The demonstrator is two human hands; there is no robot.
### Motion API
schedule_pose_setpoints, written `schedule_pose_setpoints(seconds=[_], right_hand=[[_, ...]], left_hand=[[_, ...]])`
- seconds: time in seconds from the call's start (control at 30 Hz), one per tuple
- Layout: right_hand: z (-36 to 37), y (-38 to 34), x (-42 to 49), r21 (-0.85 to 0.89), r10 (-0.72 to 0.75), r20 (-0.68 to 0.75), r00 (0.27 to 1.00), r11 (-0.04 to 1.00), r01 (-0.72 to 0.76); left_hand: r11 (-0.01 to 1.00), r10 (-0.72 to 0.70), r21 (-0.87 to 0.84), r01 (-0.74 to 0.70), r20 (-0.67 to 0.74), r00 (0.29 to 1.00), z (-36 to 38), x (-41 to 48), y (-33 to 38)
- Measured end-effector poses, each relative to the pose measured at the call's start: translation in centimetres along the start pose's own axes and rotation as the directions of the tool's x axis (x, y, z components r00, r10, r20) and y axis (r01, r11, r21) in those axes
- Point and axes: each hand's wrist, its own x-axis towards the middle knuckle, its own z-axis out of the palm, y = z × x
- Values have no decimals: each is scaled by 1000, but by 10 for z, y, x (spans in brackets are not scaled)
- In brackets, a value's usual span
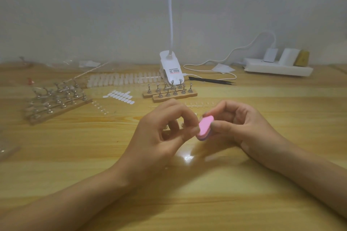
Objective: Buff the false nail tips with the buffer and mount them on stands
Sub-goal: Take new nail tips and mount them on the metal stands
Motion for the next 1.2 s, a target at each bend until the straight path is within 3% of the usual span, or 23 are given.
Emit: schedule_pose_setpoints(seconds=[0.1, 0.23, 0.33, 0.47, 0.57, 0.67, 0.8, 0.9, 1.03, 1.13, 1.2], right_hand=[[-1, -1, 0, -14, 3, -44, 999, 1000, -3], [5, 0, -4, -92, -14, 85, 996, 996, 22], [2, 0, -3, 10, -17, -31, 999, 1000, 18], [5, 0, -4, -83, -16, 66, 998, 996, 22], [2, 0, -3, -17, -23, -23, 999, 1000, 22], [4, 0, -4, -92, -23, 90, 996, 995, 31], [1, 0, -3, -43, -45, -10, 999, 998, 45], [3, 1, -3, -109, -23, 86, 996, 993, 32], [0, 1, -2, -19, -43, -21, 999, 999, 43], [3, 1, -3, -70, -33, 102, 994, 997, 40], [1, 3, -1, -32, -56, 25, 998, 998, 57]], left_hand=[[1000, 3, -8, -3, -20, 1000, 0, 0, 0], [1000, 1, 6, -1, -19, 1000, 0, 0, 0], [1000, 5, 7, -4, -28, 1000, 0, 0, 0], [1000, 8, 26, -7, -27, 1000, 0, 1, 0], [999, 27, 40, -26, -33, 999, 1, 1, 1], [997, 39, 67, -38, -1, 999, 1, 1, 2], [995, 71, 75, -69, -25, 997, 0, 1, 3], [988, 97, 118, -95, -16, 995, 1, 1, 3], [976, 144, 171, -134, -43, 989, 2, 0, 4], [963, 172, 216, -160, -36, 984, 2, 0, 4], [962, 172, 221, -161, -29, 985, 2, 0, 4]])
